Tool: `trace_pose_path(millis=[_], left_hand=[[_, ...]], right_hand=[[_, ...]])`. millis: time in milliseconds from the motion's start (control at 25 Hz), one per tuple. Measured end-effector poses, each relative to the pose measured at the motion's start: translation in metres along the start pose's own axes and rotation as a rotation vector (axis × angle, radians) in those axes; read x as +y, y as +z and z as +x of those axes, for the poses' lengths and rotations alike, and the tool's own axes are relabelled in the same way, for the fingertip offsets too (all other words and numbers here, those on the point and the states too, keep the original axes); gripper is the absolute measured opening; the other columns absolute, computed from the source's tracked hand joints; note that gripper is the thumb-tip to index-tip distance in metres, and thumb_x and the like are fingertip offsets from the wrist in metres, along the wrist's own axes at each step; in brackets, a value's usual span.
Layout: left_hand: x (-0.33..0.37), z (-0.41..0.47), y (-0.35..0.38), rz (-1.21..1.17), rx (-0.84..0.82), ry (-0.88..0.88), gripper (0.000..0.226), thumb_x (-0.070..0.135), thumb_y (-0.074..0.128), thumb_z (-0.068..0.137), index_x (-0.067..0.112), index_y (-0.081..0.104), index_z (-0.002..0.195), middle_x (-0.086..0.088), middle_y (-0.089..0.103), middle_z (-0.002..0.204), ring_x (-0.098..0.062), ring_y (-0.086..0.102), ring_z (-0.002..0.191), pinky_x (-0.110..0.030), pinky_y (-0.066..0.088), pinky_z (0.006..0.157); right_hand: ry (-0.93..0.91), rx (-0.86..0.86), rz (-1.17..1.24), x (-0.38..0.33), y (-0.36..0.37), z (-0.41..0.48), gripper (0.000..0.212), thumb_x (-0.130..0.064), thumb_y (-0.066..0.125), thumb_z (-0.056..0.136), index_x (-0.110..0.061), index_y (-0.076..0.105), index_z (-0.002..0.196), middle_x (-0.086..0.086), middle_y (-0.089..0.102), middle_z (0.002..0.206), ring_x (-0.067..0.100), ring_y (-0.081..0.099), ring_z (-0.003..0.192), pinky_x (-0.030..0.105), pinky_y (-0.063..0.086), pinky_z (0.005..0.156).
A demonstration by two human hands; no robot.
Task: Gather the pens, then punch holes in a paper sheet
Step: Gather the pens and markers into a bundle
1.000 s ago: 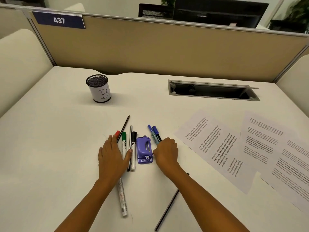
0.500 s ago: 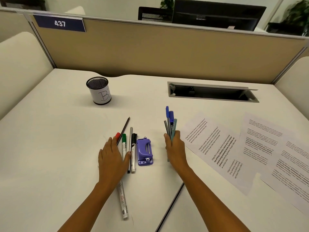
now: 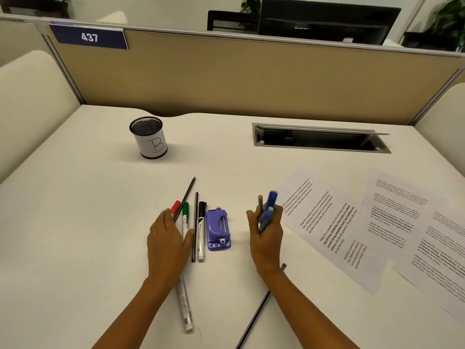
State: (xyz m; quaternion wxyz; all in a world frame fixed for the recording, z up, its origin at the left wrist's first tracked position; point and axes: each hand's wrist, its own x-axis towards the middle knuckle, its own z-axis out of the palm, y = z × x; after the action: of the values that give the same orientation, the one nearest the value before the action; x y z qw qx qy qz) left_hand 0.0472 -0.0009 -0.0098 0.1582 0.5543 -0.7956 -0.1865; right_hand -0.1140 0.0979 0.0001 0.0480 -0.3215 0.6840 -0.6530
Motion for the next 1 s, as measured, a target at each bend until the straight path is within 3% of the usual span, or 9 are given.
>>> trace_pose_path(millis=[120, 280, 360, 480, 640, 720, 1000], left_hand=[[-0.001, -0.001, -0.002, 0.044, 0.002, -0.021, 0.075, 0.036, 0.060, 0.088, 0.001, 0.027, 0.145, -0.019, 0.039, 0.143, -0.035, 0.038, 0.130, -0.044, 0.034, 0.105], [-0.003, -0.003, -0.002, 0.040, 0.006, -0.022, 0.076, 0.038, 0.060, 0.087, 0.000, 0.027, 0.145, -0.020, 0.039, 0.142, -0.036, 0.039, 0.128, -0.044, 0.035, 0.104], [-0.003, -0.003, -0.002, 0.029, 0.010, -0.028, 0.076, 0.038, 0.059, 0.088, -0.001, 0.027, 0.145, -0.021, 0.039, 0.142, -0.036, 0.039, 0.128, -0.045, 0.035, 0.103], [-0.002, -0.003, -0.002, -0.004, 0.006, -0.042, 0.074, 0.037, 0.057, 0.089, 0.000, 0.026, 0.145, -0.021, 0.037, 0.143, -0.036, 0.038, 0.129, -0.045, 0.035, 0.104], [-0.003, -0.004, -0.002, -0.020, 0.015, -0.047, 0.072, 0.035, 0.056, 0.090, 0.001, 0.025, 0.146, -0.020, 0.036, 0.144, -0.035, 0.038, 0.129, -0.045, 0.035, 0.104], [-0.003, -0.005, -0.003, -0.035, 0.016, -0.058, 0.070, 0.034, 0.056, 0.090, 0.002, 0.027, 0.146, -0.019, 0.037, 0.144, -0.035, 0.038, 0.129, -0.046, 0.033, 0.105], [0.018, -0.027, -0.018, 0.044, 0.255, 0.117, 0.048, 0.022, 0.057, 0.087, 0.011, 0.048, 0.133, -0.009, 0.051, 0.135, -0.029, 0.040, 0.131, -0.045, 0.024, 0.107]], right_hand=[[-0.020, 0.020, 0.030, 0.000, 0.002, -0.003, 0.022, -0.019, 0.059, 0.088, -0.035, 0.043, 0.090, 0.002, 0.056, 0.078, 0.002, 0.051, 0.070, 0.005, 0.043, 0.069], [-0.086, 0.079, 0.055, -0.004, 0.006, 0.003, 0.017, -0.023, 0.059, 0.088, -0.029, 0.042, 0.087, -0.011, 0.052, 0.074, -0.001, 0.052, 0.067, 0.004, 0.043, 0.068], [-0.074, 0.066, 0.024, -0.002, 0.008, 0.002, 0.017, -0.026, 0.060, 0.088, -0.027, 0.043, 0.088, -0.010, 0.052, 0.072, 0.005, 0.051, 0.064, 0.008, 0.044, 0.063], [-0.041, 0.041, -0.014, 0.002, 0.007, -0.002, 0.026, -0.020, 0.063, 0.087, -0.034, 0.042, 0.083, -0.012, 0.049, 0.068, 0.008, 0.046, 0.059, 0.011, 0.042, 0.057], [-0.035, 0.061, -0.013, -0.006, 0.005, -0.001, 0.019, -0.046, 0.054, 0.088, -0.033, 0.040, 0.085, -0.012, 0.043, 0.063, 0.009, 0.040, 0.053, 0.025, 0.042, 0.048], [-0.024, 0.066, -0.029, -0.007, 0.004, -0.002, 0.019, -0.047, 0.054, 0.088, -0.035, 0.040, 0.083, -0.015, 0.042, 0.061, 0.008, 0.040, 0.052, 0.025, 0.042, 0.047], [0.092, 0.131, -0.039, -0.016, -0.008, -0.002, 0.021, -0.039, 0.062, 0.086, -0.035, 0.046, 0.072, -0.012, 0.046, 0.053, 0.008, 0.040, 0.049, 0.017, 0.038, 0.046]])
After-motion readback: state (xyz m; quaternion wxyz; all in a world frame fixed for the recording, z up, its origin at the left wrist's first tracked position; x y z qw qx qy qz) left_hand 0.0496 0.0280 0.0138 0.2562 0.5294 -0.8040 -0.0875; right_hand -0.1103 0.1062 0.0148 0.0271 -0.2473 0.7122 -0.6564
